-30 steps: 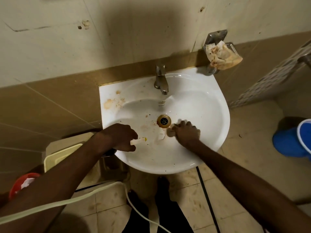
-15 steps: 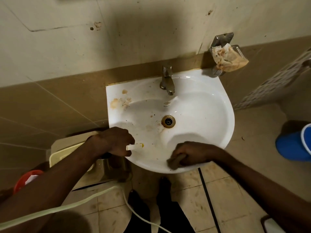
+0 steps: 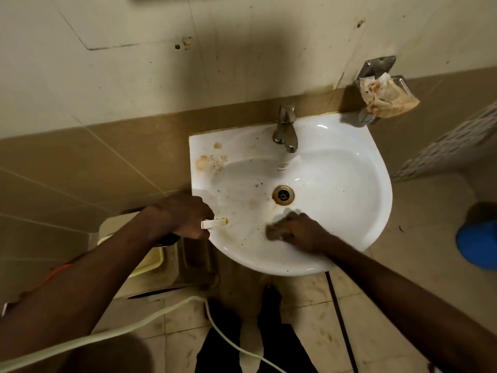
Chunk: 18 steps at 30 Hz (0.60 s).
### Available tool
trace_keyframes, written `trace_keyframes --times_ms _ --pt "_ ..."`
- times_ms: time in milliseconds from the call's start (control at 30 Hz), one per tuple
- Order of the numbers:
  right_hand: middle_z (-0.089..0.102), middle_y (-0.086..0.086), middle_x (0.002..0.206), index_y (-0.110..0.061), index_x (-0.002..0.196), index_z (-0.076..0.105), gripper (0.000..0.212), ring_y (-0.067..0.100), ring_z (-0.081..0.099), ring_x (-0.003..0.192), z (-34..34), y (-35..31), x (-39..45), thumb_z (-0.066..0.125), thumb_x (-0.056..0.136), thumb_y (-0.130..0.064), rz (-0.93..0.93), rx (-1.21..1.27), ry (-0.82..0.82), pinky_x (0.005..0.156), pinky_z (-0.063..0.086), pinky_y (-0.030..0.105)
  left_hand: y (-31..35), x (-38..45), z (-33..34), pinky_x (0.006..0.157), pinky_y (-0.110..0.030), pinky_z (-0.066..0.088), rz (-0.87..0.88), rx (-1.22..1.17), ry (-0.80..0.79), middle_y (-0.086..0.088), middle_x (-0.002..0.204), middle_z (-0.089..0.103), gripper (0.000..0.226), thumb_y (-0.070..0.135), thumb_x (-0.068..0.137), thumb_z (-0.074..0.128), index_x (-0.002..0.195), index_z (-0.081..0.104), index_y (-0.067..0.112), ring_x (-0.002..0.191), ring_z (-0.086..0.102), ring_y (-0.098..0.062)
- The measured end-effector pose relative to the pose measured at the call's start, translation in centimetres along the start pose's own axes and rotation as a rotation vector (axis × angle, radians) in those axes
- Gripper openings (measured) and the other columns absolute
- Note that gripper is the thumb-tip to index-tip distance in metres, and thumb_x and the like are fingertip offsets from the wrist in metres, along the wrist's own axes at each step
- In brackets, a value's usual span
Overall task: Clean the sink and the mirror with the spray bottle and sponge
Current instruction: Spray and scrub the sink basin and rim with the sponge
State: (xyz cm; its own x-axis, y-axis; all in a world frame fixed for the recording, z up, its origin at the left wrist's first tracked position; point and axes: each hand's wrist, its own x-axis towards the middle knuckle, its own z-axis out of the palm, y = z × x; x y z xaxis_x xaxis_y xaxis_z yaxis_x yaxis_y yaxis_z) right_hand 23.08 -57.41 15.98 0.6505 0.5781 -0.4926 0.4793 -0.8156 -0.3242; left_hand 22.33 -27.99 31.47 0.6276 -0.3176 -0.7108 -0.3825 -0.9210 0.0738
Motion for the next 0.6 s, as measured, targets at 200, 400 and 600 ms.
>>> trace_keyframes --times_ms 200,400,600 --pt "0.062 0.000 0.115 -0.017 0.109 0.068 0.027 0.022 0.055 0.106 -0.8 -1.8 1.5 0.065 0.082 -0.017 -0.058 0.273 0.093 0.089 0.044 0.038 -1.4 0.3 -0.2 0.097 -0.032 0.047 0.041 0.070 -0.039 0.002 0.127 0.058 0.041 0.039 0.087 0.055 0.127 0.055 0.029 0.114 0.057 -0.019" --pt "0.057 -0.005 0.116 -0.021 0.121 0.063 0.045 0.009 0.054 0.106 -3.0 -5.3 -4.6 0.062 0.078 -0.033 -0.111 0.455 -0.144 0.091 0.044 0.025 -3.1 0.6 -0.1 0.101 -0.027 0.040 0.158 0.126 -0.029 0.002 0.129 0.057 0.042 0.039 0.089 0.056 0.128 0.055 0.025 0.117 0.053 -0.016" --pt "0.056 -0.002 0.113 -0.011 0.121 0.063 0.037 0.015 0.054 0.107 -2.4 -12.7 2.5 0.066 0.085 -0.008 -0.034 0.673 0.155 0.088 0.044 0.025 -3.7 0.3 -0.3 0.100 -0.029 0.040 0.173 0.170 -0.062 0.000 0.131 0.056 0.043 0.039 0.091 0.054 0.132 0.051 0.024 0.118 0.052 -0.017"
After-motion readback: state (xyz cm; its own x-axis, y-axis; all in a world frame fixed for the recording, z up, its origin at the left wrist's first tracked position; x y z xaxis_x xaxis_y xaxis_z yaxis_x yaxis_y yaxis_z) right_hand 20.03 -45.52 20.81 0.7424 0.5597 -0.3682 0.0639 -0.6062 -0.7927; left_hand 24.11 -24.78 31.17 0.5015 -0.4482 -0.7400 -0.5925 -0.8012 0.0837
